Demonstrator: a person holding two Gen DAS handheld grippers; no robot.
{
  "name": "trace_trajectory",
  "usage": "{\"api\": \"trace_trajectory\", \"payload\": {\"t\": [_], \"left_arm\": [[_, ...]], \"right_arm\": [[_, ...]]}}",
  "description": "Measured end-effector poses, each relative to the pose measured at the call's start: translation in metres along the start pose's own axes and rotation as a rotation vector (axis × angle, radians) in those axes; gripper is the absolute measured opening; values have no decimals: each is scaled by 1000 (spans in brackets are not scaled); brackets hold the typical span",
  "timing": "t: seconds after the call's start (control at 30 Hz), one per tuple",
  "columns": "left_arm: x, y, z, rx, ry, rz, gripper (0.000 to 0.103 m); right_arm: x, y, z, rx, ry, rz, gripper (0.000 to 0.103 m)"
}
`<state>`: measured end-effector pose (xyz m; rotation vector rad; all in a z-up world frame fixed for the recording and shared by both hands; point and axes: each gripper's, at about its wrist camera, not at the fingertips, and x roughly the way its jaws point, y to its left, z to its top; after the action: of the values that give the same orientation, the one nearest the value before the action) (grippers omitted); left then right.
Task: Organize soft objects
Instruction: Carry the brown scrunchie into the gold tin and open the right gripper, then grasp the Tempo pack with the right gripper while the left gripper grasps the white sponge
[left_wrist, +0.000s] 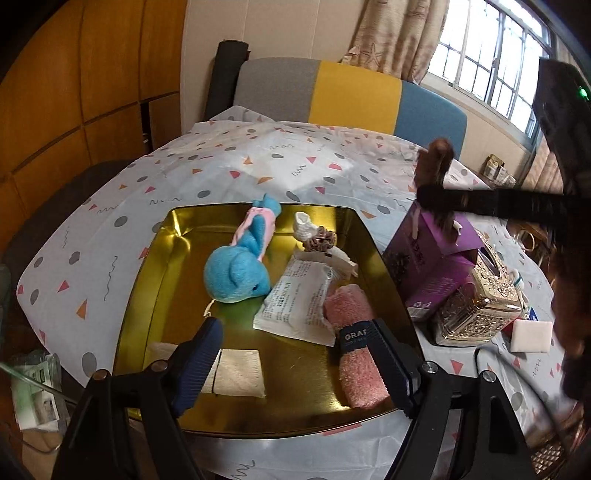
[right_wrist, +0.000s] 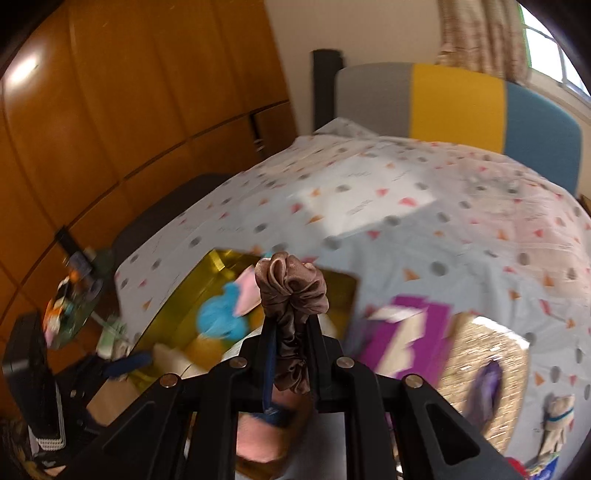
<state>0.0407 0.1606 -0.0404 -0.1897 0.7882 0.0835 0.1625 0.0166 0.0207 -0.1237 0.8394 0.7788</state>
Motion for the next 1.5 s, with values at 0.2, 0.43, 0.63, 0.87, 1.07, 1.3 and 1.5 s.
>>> {"api": "trace_trajectory", "payload": {"t": [0.2, 0.43, 0.63, 0.87, 1.07, 1.3, 1.5], "left_arm": [[-1, 17, -4, -48, -5, 15, 84], [-2, 36, -6, -96, -10, 57, 84], [-2, 40, -9, -99, -15, 80, 84], [-2, 33, -9, -75, -15, 80, 84], [-5, 28, -9, -63, -22, 87, 84], [-6, 19, -9, -36, -17, 66, 84], [-6, 5, -11, -6, -10, 47, 84]], "right_arm": [[31, 19, -20, -23, 81, 11, 14], [65, 26, -28, -33, 161, -40, 30], [81, 22, -31, 1, 177, -73, 38], [71, 20, -33, 7, 145, -105, 40], [42, 33, -37, -61, 72, -134, 40], [4, 24, -50, -55, -1, -149, 40], [-29, 0, -62, -11, -55, -206, 40]]}}
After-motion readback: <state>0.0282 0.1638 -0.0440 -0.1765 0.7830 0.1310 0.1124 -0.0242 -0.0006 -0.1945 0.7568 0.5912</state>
